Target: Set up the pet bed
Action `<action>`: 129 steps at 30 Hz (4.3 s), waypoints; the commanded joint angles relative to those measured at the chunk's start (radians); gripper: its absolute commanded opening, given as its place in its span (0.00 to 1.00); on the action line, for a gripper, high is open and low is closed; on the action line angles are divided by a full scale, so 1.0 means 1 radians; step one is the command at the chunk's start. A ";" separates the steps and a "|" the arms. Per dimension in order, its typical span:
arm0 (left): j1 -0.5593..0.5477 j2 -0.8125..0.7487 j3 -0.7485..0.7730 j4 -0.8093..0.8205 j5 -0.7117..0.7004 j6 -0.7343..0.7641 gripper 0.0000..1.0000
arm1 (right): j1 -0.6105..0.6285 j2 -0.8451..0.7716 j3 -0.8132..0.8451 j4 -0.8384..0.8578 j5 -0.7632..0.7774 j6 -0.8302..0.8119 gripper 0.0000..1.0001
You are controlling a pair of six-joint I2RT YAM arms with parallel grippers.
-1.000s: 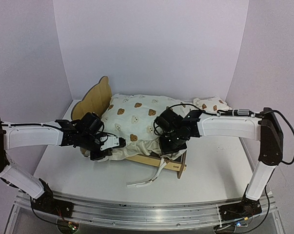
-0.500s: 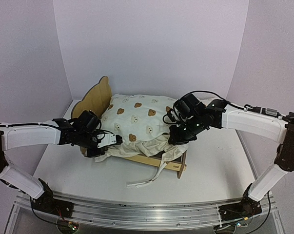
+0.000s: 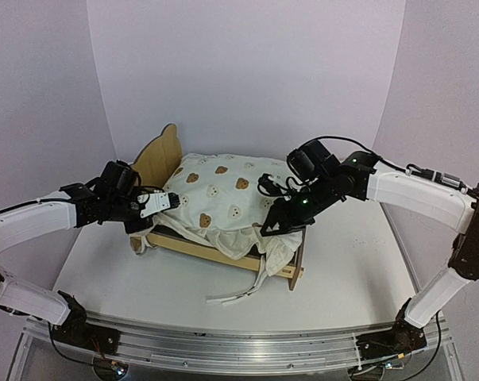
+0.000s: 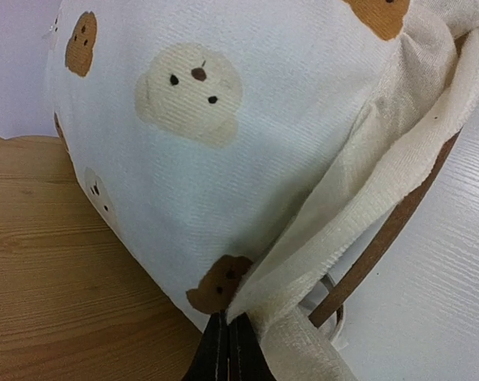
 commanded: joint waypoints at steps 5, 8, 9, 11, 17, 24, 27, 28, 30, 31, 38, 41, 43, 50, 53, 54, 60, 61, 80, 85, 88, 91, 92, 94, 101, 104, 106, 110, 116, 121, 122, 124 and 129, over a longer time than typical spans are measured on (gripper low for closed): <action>0.007 -0.097 -0.127 -0.031 0.030 0.124 0.00 | 0.010 -0.081 -0.013 -0.013 0.100 0.086 0.40; 0.006 -0.116 -0.110 -0.098 0.130 0.142 0.18 | 0.007 -0.154 -0.083 -0.045 0.246 0.158 0.42; 0.005 -0.123 -0.096 -0.118 0.176 0.142 0.27 | 0.007 -0.173 -0.106 -0.063 0.280 0.184 0.43; 0.004 -0.130 -0.052 -0.167 0.263 0.139 0.46 | 0.005 -0.207 -0.158 -0.096 0.325 0.230 0.43; -0.113 -0.103 0.139 -0.191 0.522 0.016 0.70 | 0.003 -0.316 -0.274 -0.117 0.438 0.337 0.44; -0.379 0.177 0.275 -0.022 0.462 -0.074 0.82 | -0.005 -0.372 -0.356 -0.118 0.457 0.362 0.44; -0.451 0.312 0.336 0.048 0.436 -0.054 0.83 | -0.005 -0.391 -0.379 -0.118 0.451 0.363 0.44; -0.469 0.355 0.359 0.064 0.426 -0.049 0.83 | -0.005 -0.398 -0.387 -0.117 0.451 0.363 0.44; -0.492 0.423 0.389 0.095 0.405 -0.045 0.84 | -0.005 -0.417 -0.402 -0.116 0.451 0.371 0.44; -0.498 0.448 0.394 0.117 0.402 -0.037 0.86 | -0.005 -0.427 -0.410 -0.116 0.450 0.376 0.44; -0.503 0.544 0.427 0.236 0.348 0.004 0.76 | -0.005 -0.455 -0.459 -0.100 0.434 0.394 0.43; -0.503 0.549 0.411 0.260 0.321 0.007 0.62 | -0.005 -0.460 -0.467 -0.091 0.433 0.392 0.43; -0.503 0.549 0.398 0.283 0.304 0.007 0.47 | -0.005 -0.463 -0.468 -0.085 0.431 0.388 0.43; -0.503 0.541 0.407 0.306 0.286 -0.022 0.02 | -0.005 -0.435 -0.428 -0.072 0.303 0.299 0.43; -0.503 0.531 0.409 0.333 0.256 -0.036 0.00 | -0.005 -0.413 -0.396 -0.072 0.234 0.260 0.43; -0.502 0.524 0.409 0.343 0.239 -0.044 0.00 | -0.005 -0.410 -0.387 -0.072 0.220 0.253 0.43; -0.434 0.474 0.419 0.382 0.199 -0.098 0.00 | 0.004 -0.397 -0.357 -0.009 0.150 0.256 0.42; -0.417 0.469 0.424 0.383 0.198 -0.110 0.00 | 0.014 -0.393 -0.361 0.022 0.135 0.260 0.42; -0.303 0.366 0.269 0.530 0.213 -0.112 0.00 | 0.374 -0.137 -0.476 0.545 0.665 0.395 0.36; -0.303 0.355 0.254 0.544 0.214 -0.102 0.00 | 0.399 -0.057 -0.488 0.559 0.819 0.490 0.25; -0.303 0.351 0.244 0.549 0.223 -0.103 0.00 | 0.414 -0.031 -0.515 0.664 0.835 0.474 0.28; -0.303 0.350 0.239 0.553 0.228 -0.105 0.00 | 0.417 0.002 -0.517 0.725 0.799 0.449 0.29; -0.303 0.350 0.237 0.556 0.228 -0.105 0.00 | 0.418 0.013 -0.515 0.726 0.791 0.445 0.29; -0.303 0.348 0.234 0.564 0.229 -0.102 0.00 | 0.419 0.036 -0.522 0.726 0.795 0.466 0.29; -0.303 0.349 0.229 0.572 0.234 -0.097 0.00 | 0.419 0.107 -0.507 0.769 0.843 0.478 0.30; -0.304 0.346 0.229 0.572 0.241 -0.101 0.00 | 0.419 0.146 -0.492 0.766 0.877 0.488 0.30; -0.303 0.347 0.228 0.574 0.243 -0.101 0.00 | 0.419 0.169 -0.482 0.755 0.900 0.498 0.30; -0.303 0.344 0.230 0.574 0.241 -0.099 0.00 | 0.419 0.199 -0.473 0.748 0.924 0.489 0.13; -0.303 0.340 0.229 0.577 0.234 -0.090 0.00 | 0.419 0.151 -0.445 0.748 0.808 0.346 0.00; -0.303 0.337 0.218 0.594 0.229 -0.077 0.00 | 0.419 0.106 -0.381 0.736 0.512 0.215 0.00; -0.303 0.336 0.216 0.600 0.227 -0.075 0.00 | 0.419 0.107 -0.359 0.735 0.464 0.202 0.00; -0.302 0.338 0.212 0.608 0.225 -0.073 0.00 | 0.419 0.121 -0.324 0.735 0.375 0.177 0.00; -0.302 0.342 0.217 0.603 0.220 -0.068 0.00 | 0.419 0.219 -0.183 0.631 0.262 0.161 0.25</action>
